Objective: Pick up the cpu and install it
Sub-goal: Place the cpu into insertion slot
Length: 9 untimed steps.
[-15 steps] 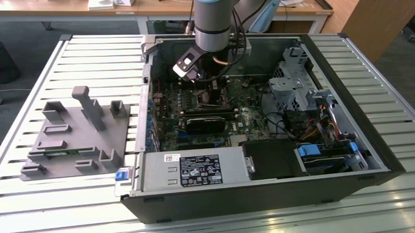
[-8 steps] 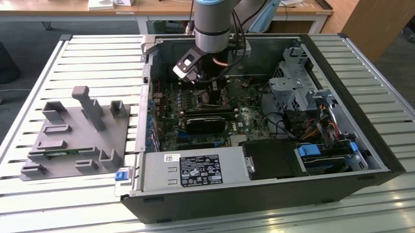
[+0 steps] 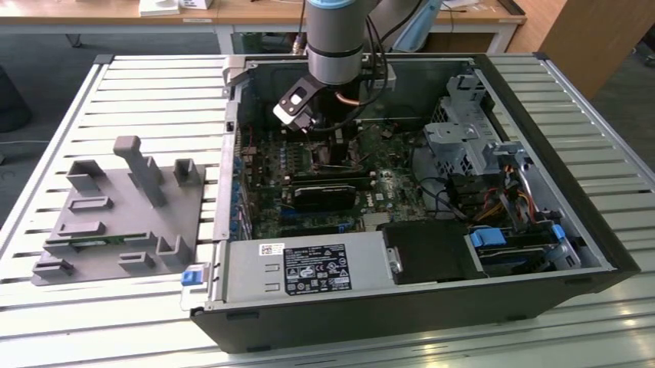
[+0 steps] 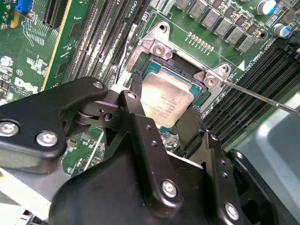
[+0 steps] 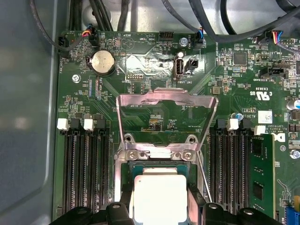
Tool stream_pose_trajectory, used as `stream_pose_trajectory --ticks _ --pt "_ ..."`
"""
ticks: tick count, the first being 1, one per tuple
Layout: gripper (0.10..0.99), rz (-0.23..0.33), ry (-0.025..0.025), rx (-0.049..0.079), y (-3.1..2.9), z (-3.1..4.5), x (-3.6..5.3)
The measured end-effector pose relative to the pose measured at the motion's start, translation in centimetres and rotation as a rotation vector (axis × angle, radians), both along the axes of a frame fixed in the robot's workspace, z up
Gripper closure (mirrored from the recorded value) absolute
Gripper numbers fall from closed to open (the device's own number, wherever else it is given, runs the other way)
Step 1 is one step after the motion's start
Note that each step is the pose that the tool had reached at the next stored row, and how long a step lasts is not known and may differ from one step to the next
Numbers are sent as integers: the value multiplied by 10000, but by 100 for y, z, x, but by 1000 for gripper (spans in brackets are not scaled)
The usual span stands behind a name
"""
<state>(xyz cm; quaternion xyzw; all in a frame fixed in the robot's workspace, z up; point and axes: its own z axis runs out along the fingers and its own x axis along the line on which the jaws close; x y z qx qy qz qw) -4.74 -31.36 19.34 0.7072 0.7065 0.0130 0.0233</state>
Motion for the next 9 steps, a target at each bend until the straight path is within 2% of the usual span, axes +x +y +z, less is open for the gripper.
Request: stream_pose_trajectory --ticks 9 --pt "533 -1 -2 4 1 -1 0"
